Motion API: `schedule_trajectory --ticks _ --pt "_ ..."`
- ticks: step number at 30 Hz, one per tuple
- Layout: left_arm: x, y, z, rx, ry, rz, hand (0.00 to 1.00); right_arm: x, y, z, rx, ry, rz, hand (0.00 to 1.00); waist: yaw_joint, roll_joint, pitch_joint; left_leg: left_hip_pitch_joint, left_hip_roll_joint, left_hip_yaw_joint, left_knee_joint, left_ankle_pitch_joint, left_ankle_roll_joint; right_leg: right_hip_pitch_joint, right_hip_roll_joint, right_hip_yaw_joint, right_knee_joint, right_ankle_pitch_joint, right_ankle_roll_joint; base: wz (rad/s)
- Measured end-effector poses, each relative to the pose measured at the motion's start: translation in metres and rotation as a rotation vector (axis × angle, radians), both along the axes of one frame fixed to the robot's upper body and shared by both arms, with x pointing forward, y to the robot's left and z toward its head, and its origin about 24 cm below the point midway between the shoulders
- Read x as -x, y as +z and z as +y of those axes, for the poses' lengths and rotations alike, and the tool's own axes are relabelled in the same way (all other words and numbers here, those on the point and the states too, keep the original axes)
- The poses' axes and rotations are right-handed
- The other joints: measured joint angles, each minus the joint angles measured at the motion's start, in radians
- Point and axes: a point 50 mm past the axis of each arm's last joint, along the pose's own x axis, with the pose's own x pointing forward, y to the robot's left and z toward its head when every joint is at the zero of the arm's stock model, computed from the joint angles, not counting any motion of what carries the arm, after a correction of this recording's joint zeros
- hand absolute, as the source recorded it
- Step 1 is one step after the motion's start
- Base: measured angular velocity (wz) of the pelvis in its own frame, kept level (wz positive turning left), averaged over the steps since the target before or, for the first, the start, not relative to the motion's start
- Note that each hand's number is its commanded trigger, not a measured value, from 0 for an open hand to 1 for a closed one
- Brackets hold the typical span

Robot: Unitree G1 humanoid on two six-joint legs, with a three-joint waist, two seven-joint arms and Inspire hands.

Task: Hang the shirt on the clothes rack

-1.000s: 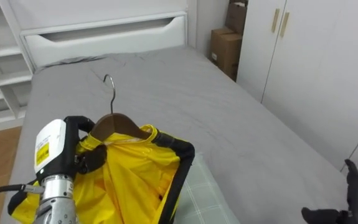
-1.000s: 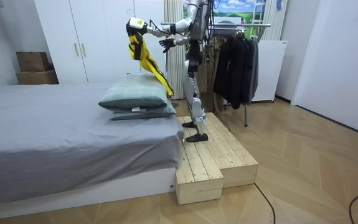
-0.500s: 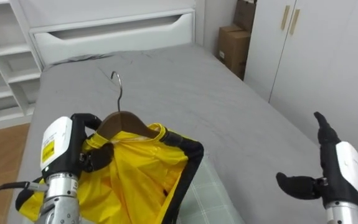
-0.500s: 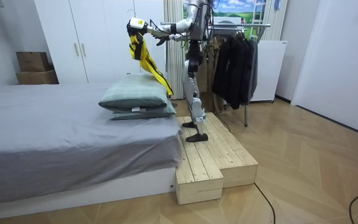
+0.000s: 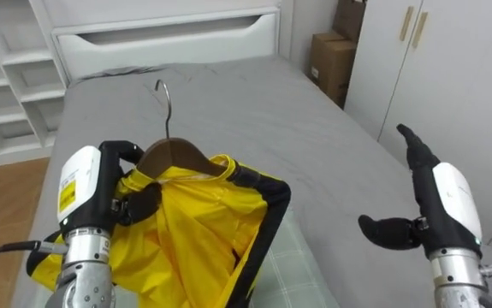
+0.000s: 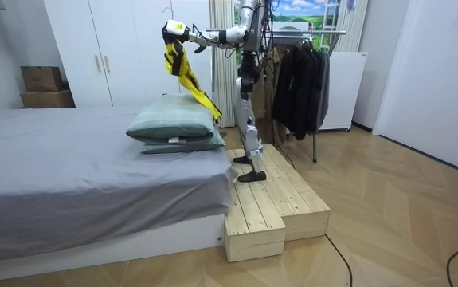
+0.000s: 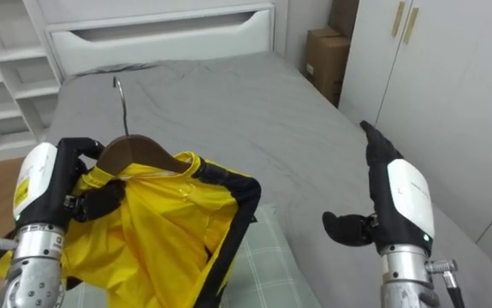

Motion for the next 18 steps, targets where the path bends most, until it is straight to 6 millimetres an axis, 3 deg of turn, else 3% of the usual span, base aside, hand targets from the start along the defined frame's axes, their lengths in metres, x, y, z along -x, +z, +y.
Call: schedule_trajectory --ticks 8,18 --pt "0.000 0.012 -0.005 0.005 -0.032 -0.044 1.00 0.000 0.004 0.006 0.109 0.029 -0.024 0.00 0.014 0.000 -0.0006 -0.016 0.000 -0.014 0.003 0.000 0.000 0.000 0.000 -0.013 -0.013 0.001 0.000 0.06" --pt "0.000 0.026 -0.014 0.014 -0.093 -0.079 1.00 -0.004 0.004 0.029 0.137 0.130 -0.024 0.00 0.018 0.003 -0.0024 -0.020 0.000 -0.029 0.009 0.000 0.000 0.002 -0.001 -0.015 -0.012 0.001 -0.001 0.01"
